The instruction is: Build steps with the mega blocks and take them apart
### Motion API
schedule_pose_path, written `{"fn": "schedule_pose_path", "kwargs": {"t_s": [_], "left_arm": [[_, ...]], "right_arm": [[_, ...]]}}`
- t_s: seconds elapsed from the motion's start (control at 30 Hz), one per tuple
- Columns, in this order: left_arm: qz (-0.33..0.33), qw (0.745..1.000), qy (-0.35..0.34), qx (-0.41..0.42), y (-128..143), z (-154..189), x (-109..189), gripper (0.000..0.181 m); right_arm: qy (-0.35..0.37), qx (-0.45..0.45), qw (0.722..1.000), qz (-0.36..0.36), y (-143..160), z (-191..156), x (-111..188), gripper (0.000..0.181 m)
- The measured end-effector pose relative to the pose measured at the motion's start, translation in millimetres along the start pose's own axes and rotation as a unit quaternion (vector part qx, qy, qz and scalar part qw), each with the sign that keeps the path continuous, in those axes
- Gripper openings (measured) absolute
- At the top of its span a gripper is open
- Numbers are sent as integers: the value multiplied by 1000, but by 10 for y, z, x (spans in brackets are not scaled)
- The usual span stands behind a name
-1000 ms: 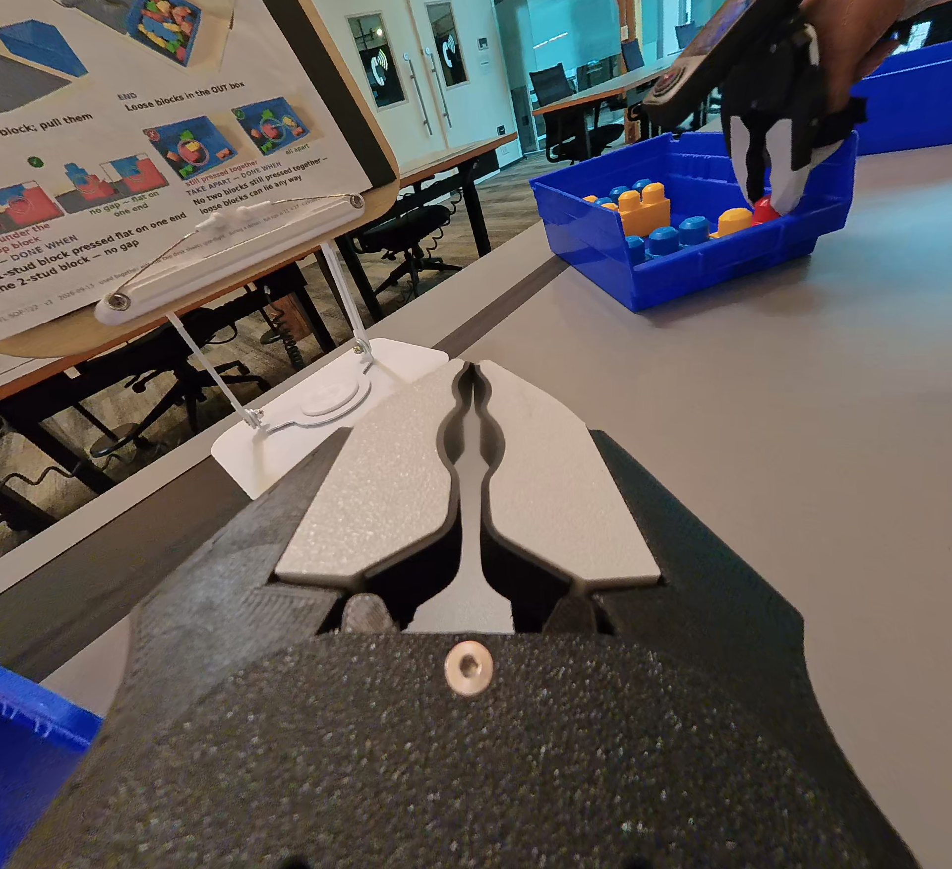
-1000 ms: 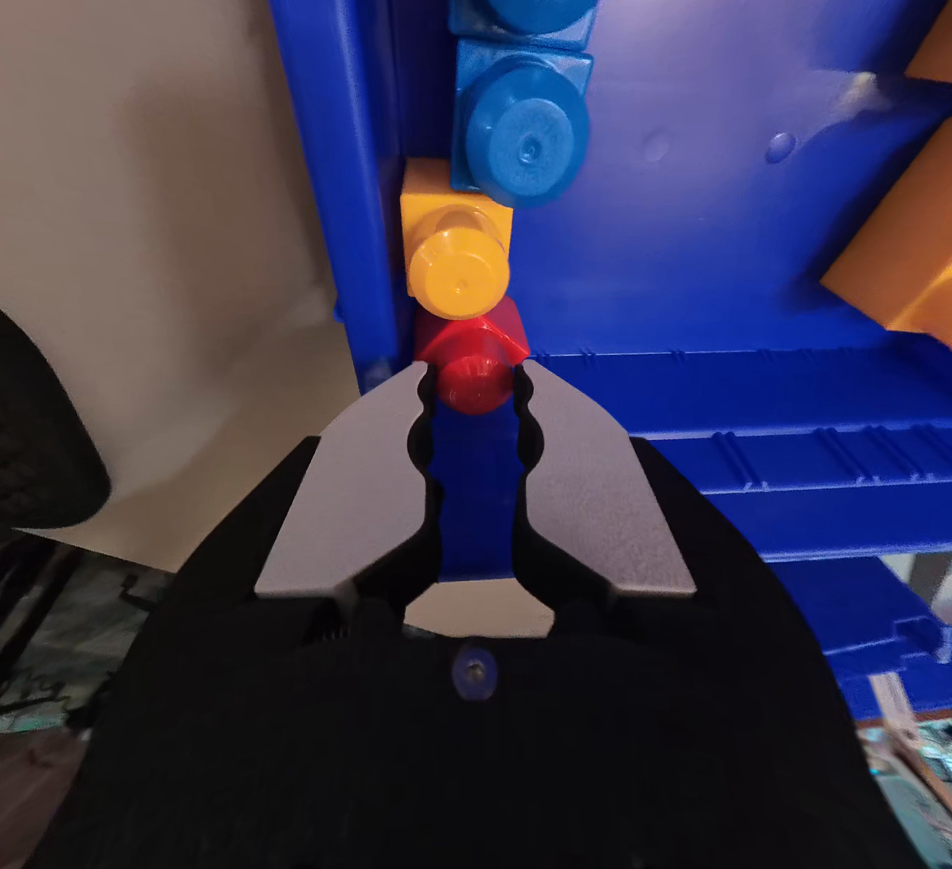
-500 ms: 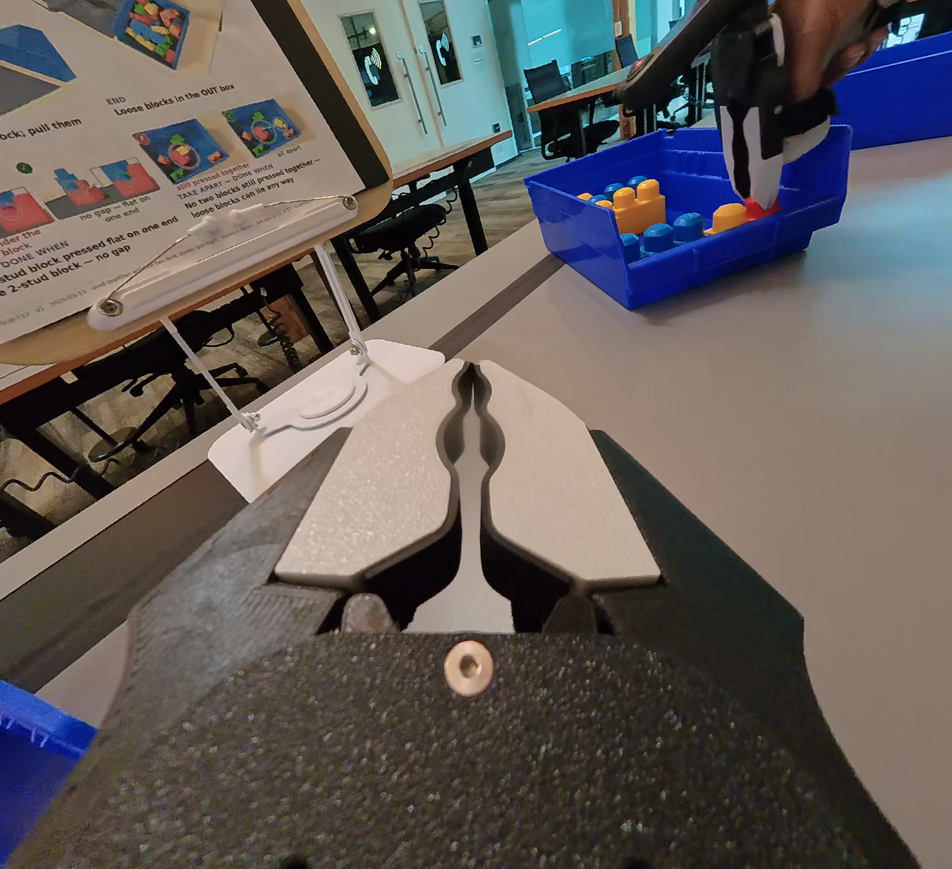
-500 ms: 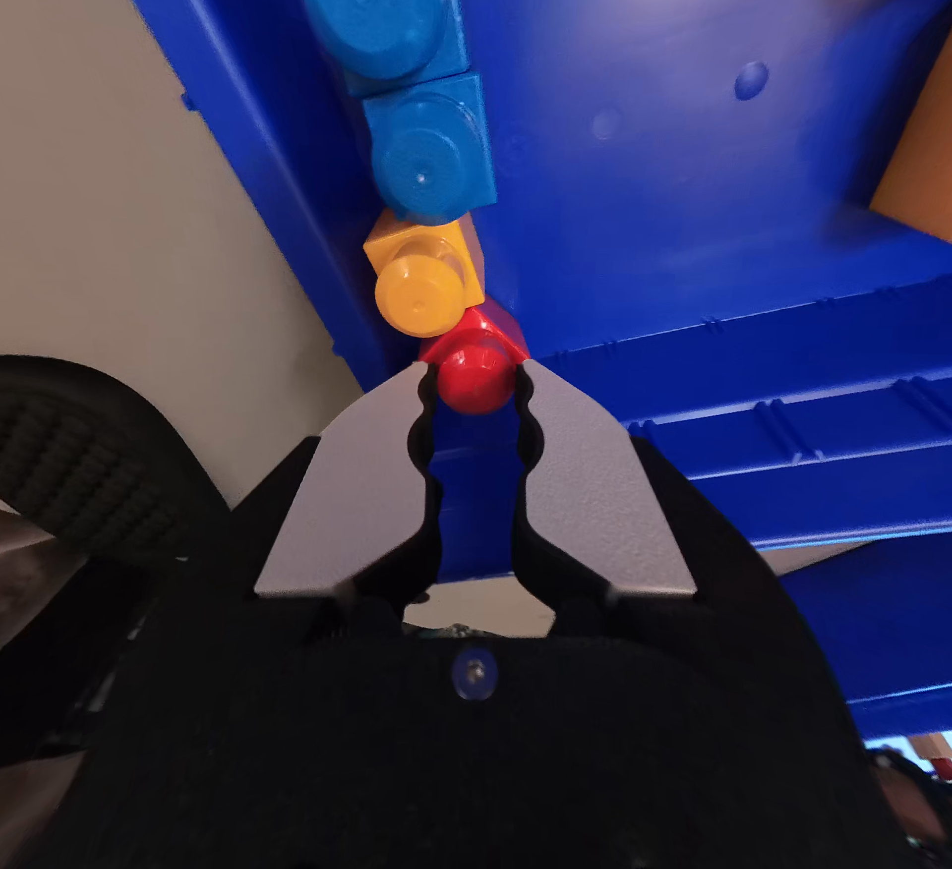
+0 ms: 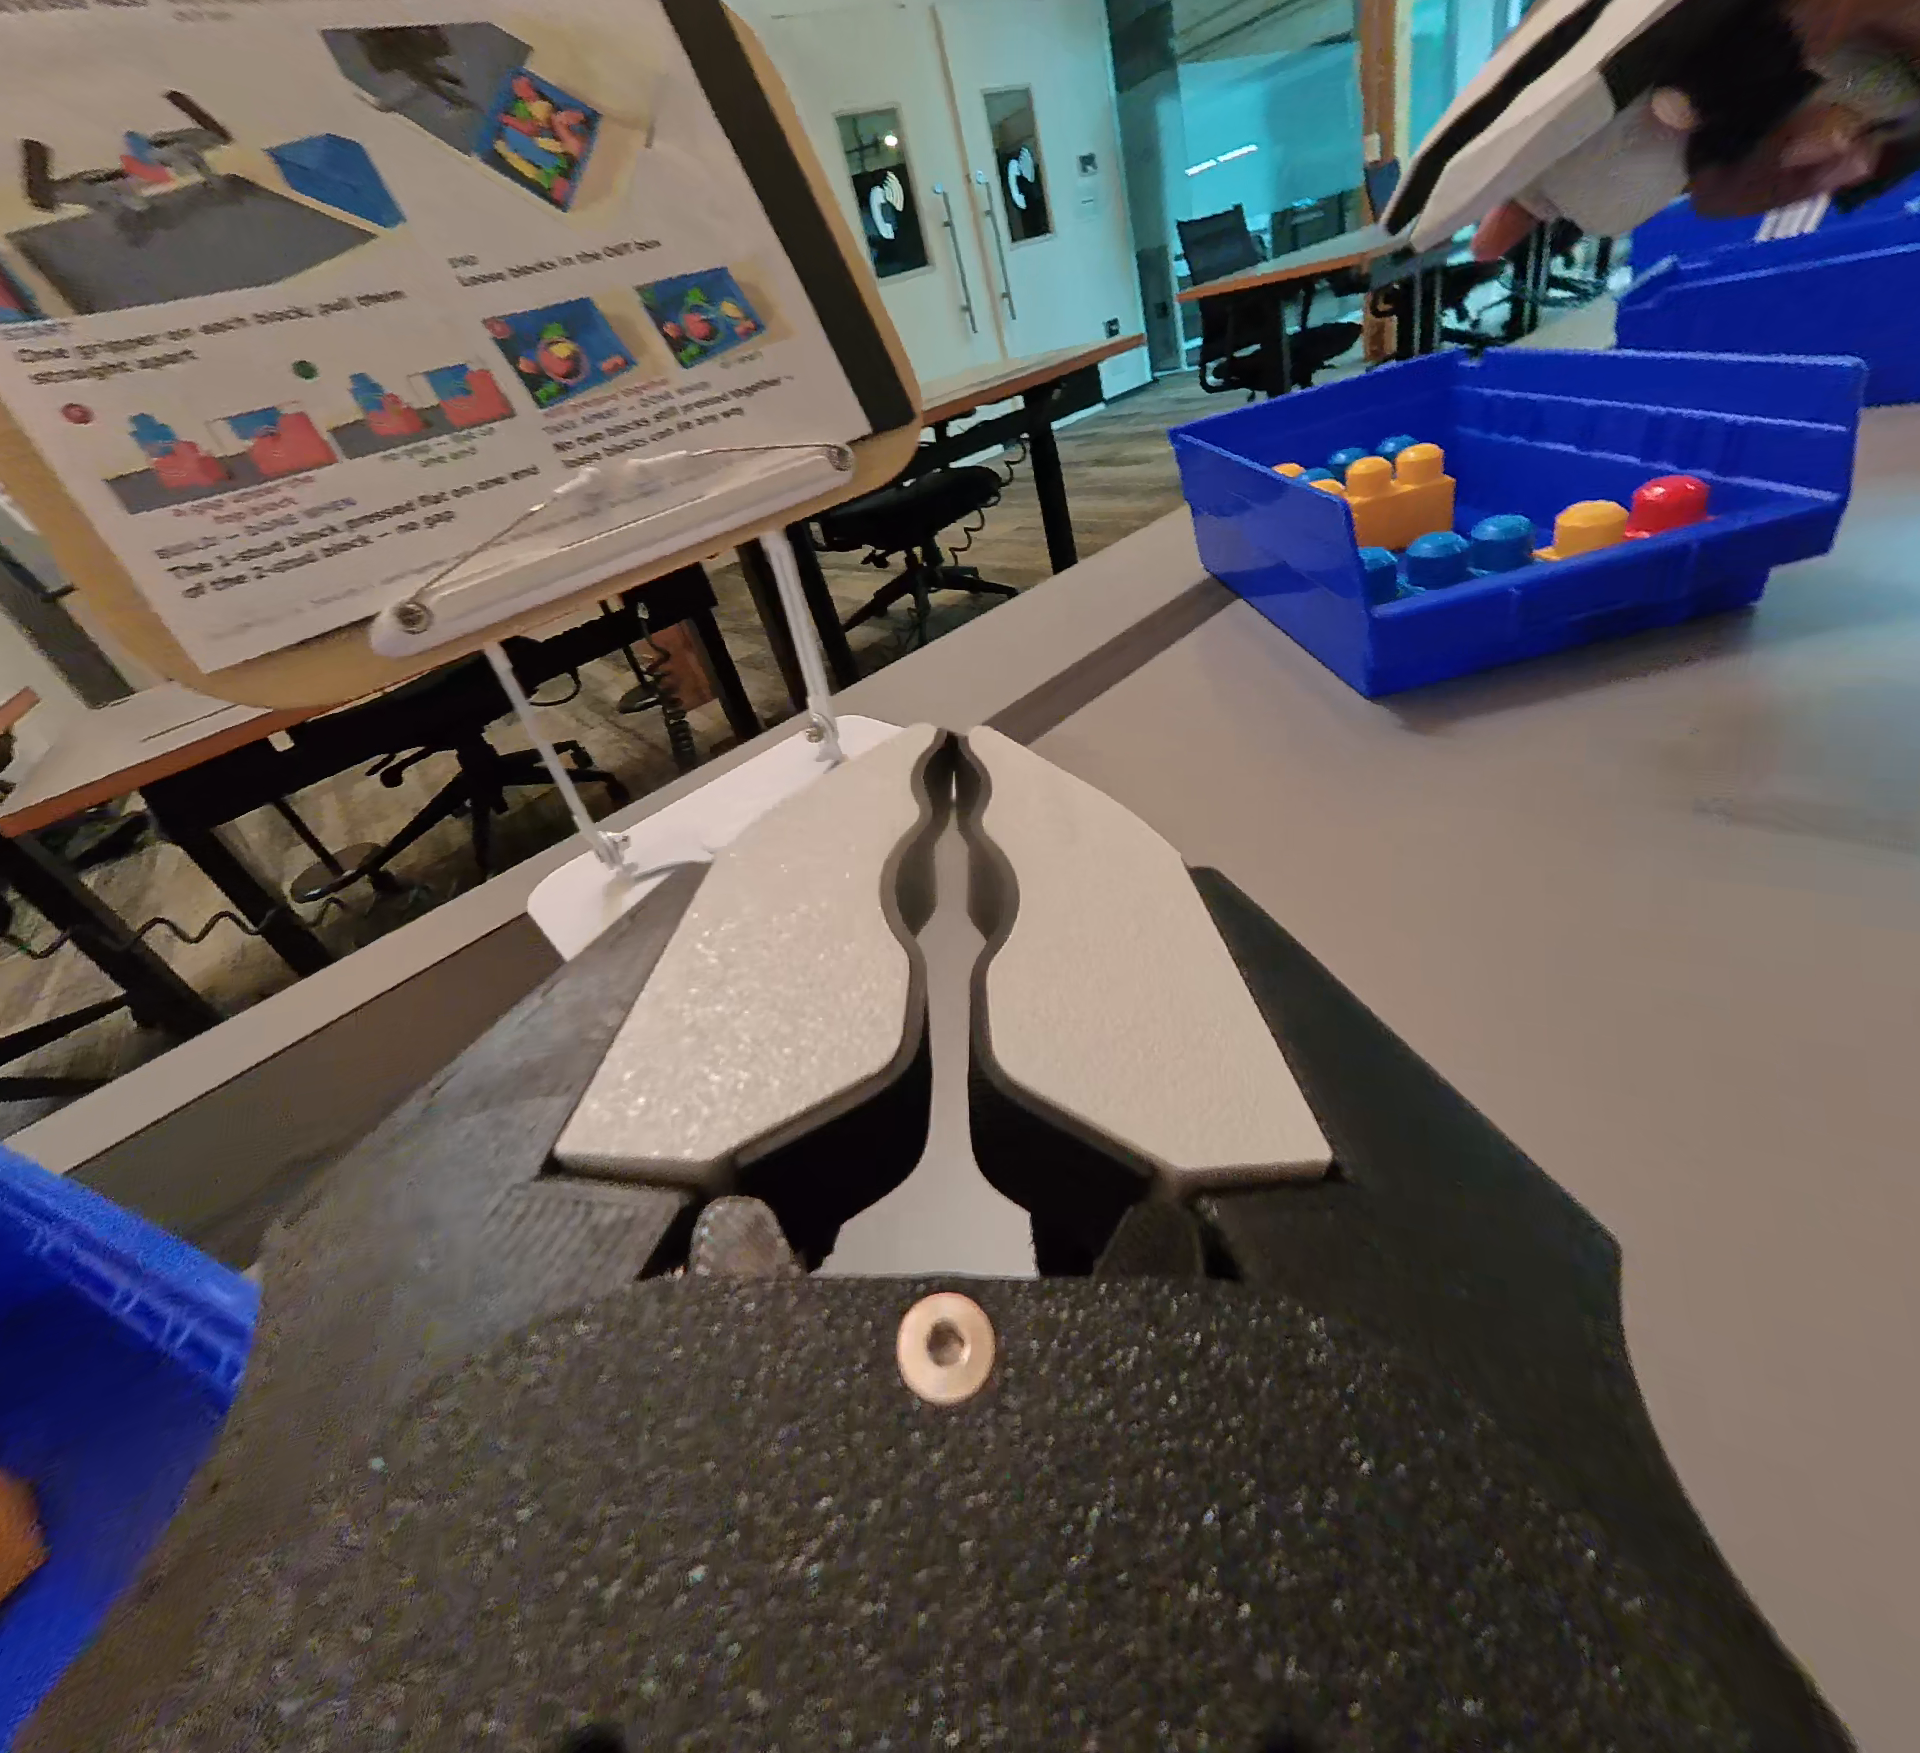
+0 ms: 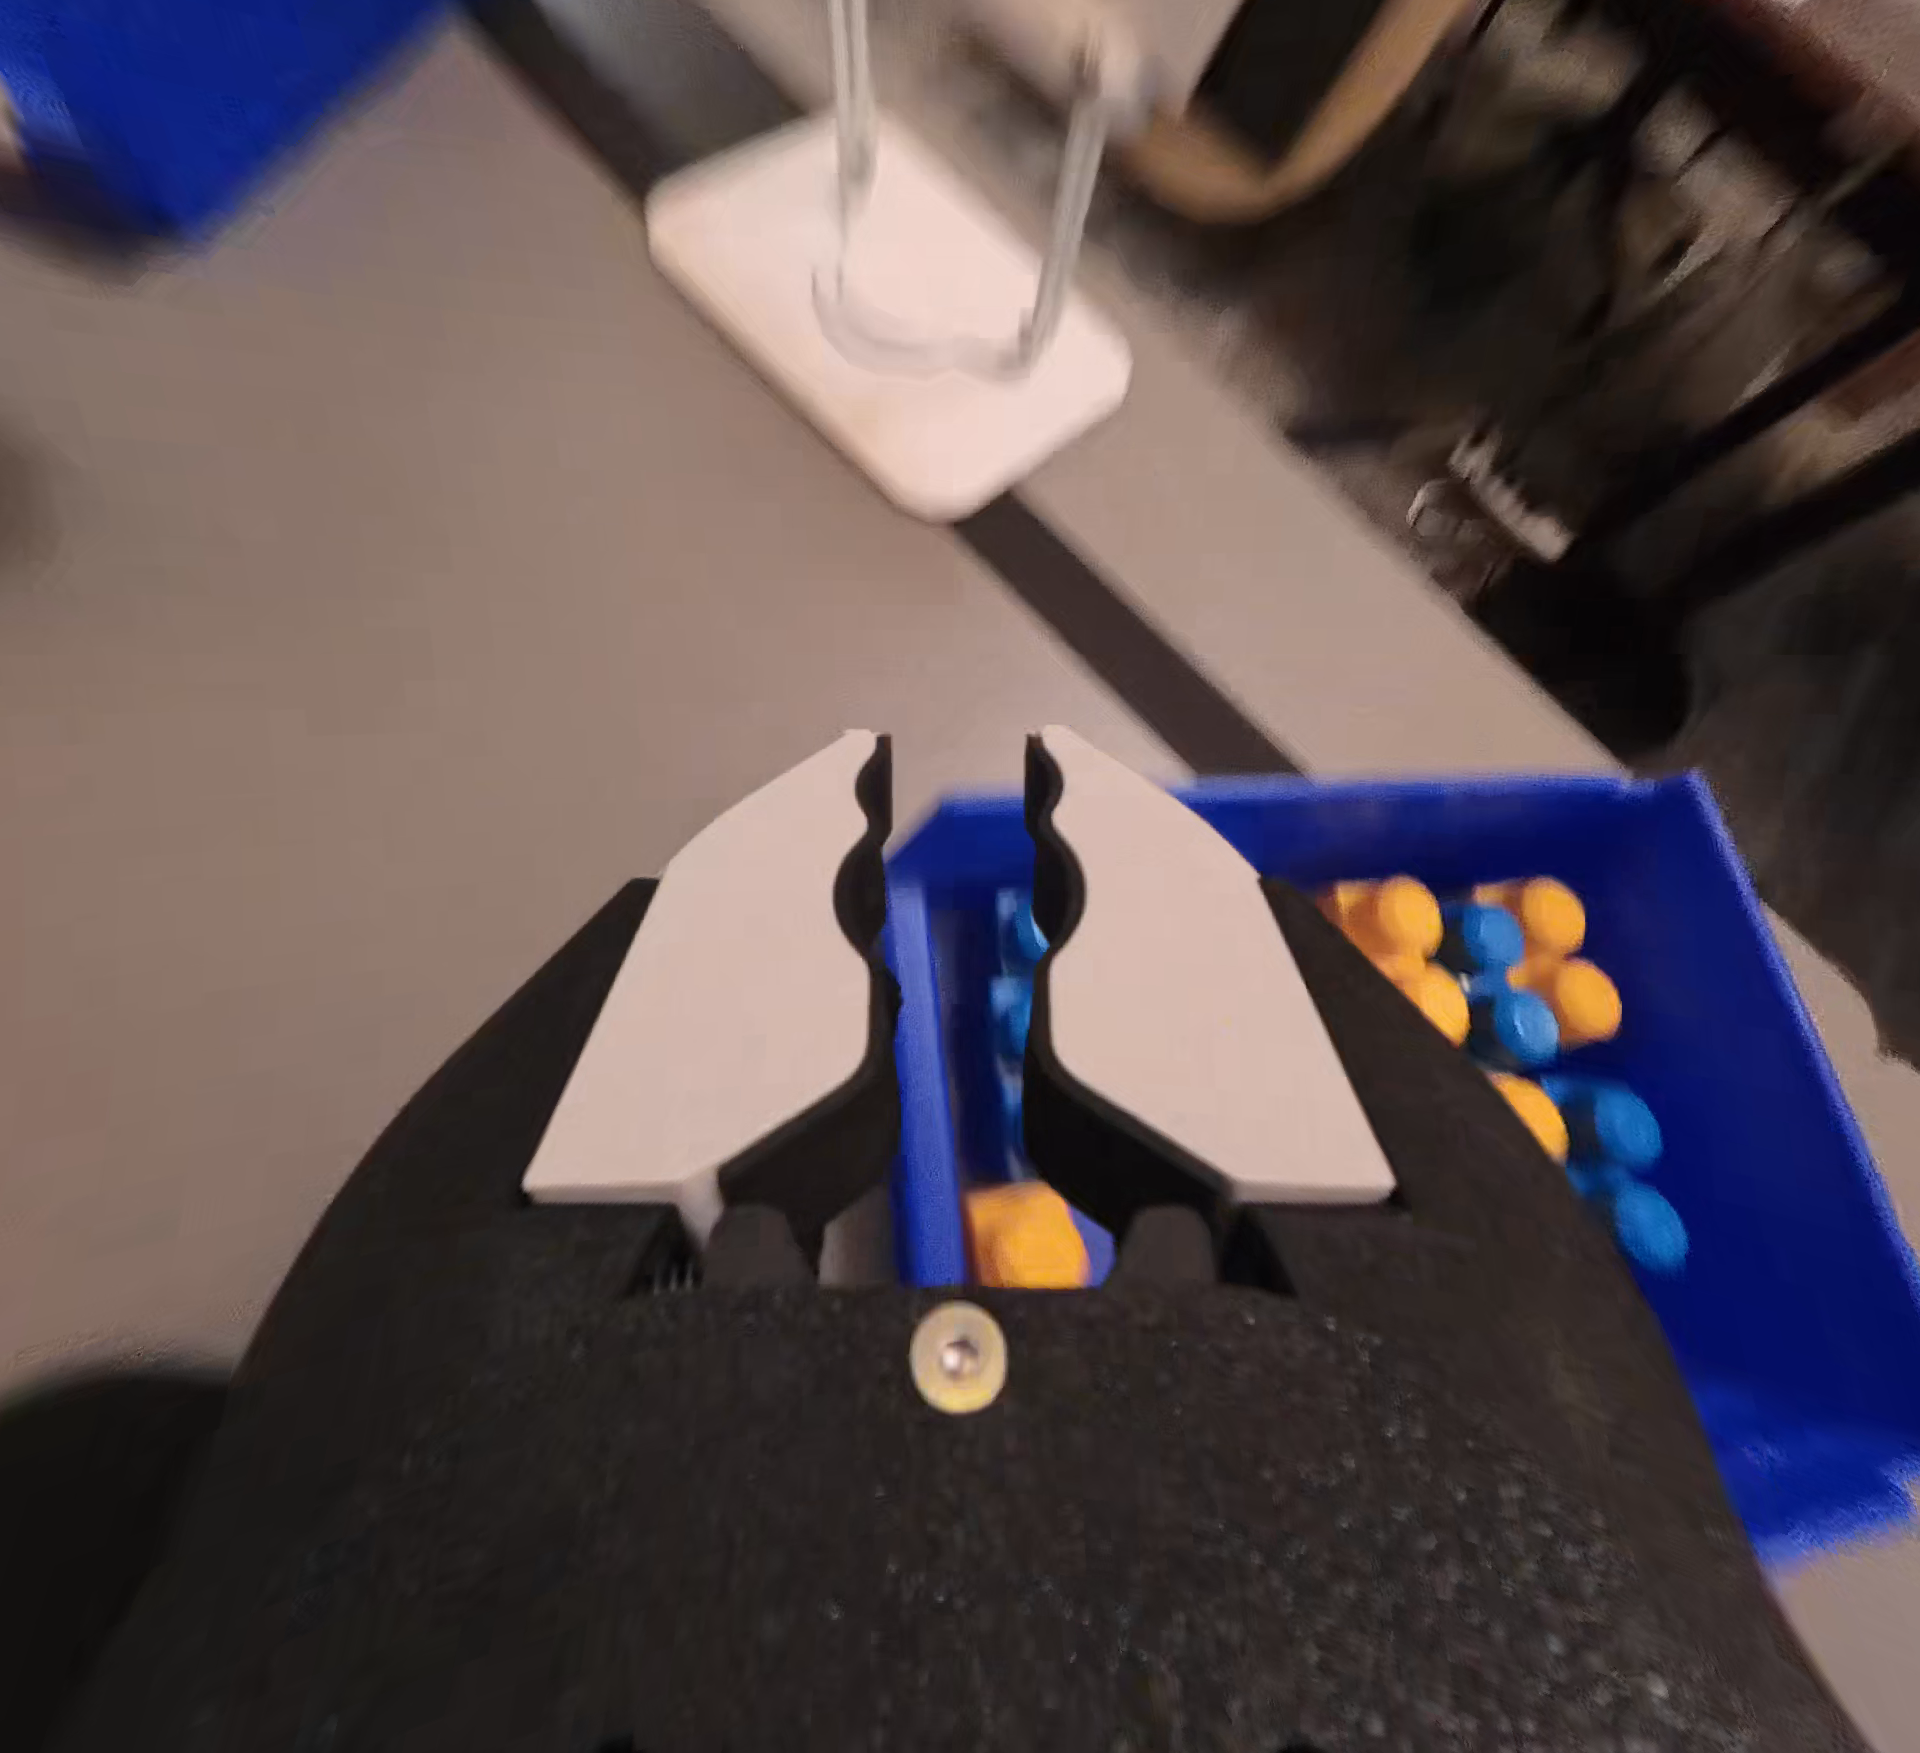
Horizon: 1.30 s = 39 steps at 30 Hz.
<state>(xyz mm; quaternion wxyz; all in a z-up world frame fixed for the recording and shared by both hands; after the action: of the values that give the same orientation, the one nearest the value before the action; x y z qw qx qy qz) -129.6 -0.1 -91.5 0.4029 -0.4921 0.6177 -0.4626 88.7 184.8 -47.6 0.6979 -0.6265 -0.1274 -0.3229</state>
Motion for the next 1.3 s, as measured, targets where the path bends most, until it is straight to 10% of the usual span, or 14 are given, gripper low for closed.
{"fn": "schedule_pose_path", "kwargs": {"t_s": [0.33,0.63,0.87,1.3], "left_arm": [[7,997,-66,26,-25,-295,89,0],[-24,968,-241,72,58,-1139,462,2],[-81,914,-380,115,316,-2128,836,43],[-274,843,-419,197,1343,-2906,836,55]], "right_arm": [[124,-143,954,234,-249,-470,-256,0],[165,-147,942,252,17,-592,-542,0],[148,-146,944,254,117,-626,-589,0],[100,-111,953,265,52,-767,-510,0]]}}
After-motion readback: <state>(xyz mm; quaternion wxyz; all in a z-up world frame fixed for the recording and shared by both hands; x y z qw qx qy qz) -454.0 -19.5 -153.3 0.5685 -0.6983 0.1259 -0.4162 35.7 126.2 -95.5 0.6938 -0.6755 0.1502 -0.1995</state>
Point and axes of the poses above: each gripper's, where its closed fingertips meet, x back along the fingers, y out of its underside, z = x × y across the jaws, the point moved 1 cm from there along x, back along the fingers, and after that the axes turned 1 degree about -y, right-handed, at the moved point
